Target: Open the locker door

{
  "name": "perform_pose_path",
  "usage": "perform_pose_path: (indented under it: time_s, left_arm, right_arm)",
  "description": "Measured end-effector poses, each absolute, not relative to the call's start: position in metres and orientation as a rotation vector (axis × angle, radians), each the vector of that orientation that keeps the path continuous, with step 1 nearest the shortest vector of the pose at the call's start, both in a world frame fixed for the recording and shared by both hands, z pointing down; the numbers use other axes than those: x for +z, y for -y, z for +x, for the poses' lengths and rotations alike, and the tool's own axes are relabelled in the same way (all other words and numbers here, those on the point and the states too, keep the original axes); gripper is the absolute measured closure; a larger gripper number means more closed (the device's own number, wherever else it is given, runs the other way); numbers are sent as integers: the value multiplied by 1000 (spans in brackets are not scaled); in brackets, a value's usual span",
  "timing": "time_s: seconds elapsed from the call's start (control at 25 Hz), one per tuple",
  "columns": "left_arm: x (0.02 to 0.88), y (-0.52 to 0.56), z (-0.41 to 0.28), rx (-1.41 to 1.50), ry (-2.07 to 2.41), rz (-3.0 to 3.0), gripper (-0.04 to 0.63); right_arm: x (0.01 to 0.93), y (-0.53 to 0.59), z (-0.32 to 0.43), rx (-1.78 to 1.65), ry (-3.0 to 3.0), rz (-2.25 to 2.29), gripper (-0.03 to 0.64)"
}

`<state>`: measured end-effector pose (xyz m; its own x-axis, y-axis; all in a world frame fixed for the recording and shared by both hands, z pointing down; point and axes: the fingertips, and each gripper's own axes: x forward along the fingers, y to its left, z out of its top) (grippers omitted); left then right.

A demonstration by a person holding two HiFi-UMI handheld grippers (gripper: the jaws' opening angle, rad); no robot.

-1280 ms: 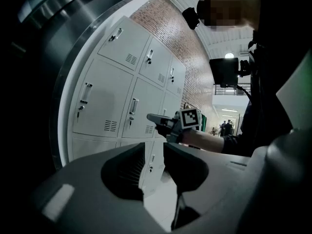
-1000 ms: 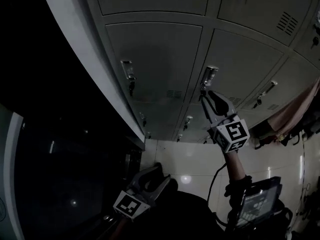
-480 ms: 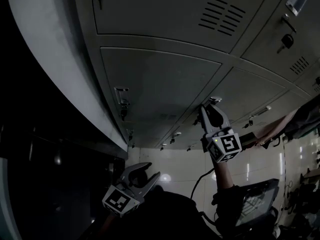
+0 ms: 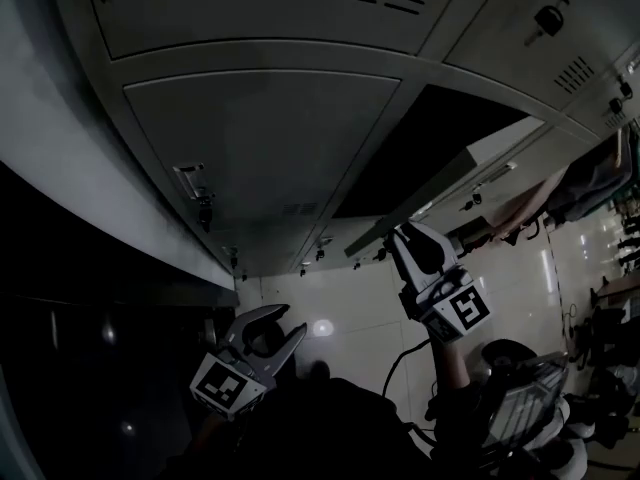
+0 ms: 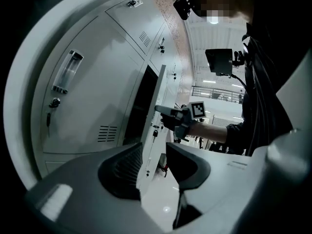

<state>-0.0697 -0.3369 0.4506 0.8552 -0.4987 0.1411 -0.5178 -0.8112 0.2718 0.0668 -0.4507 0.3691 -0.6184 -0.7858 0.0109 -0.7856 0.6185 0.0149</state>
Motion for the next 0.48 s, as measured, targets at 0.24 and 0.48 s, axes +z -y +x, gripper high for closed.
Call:
perform_pose_path:
  time_s: [0.24, 0.48]
  left_arm:
    - [459, 312, -136, 132, 727, 2801, 442]
    - [446, 223, -90, 182, 842, 2855, 443]
  right_arm:
    - [378, 387, 58, 4, 2749, 1605, 615]
    - [379, 318, 88, -62, 2811, 1530, 617]
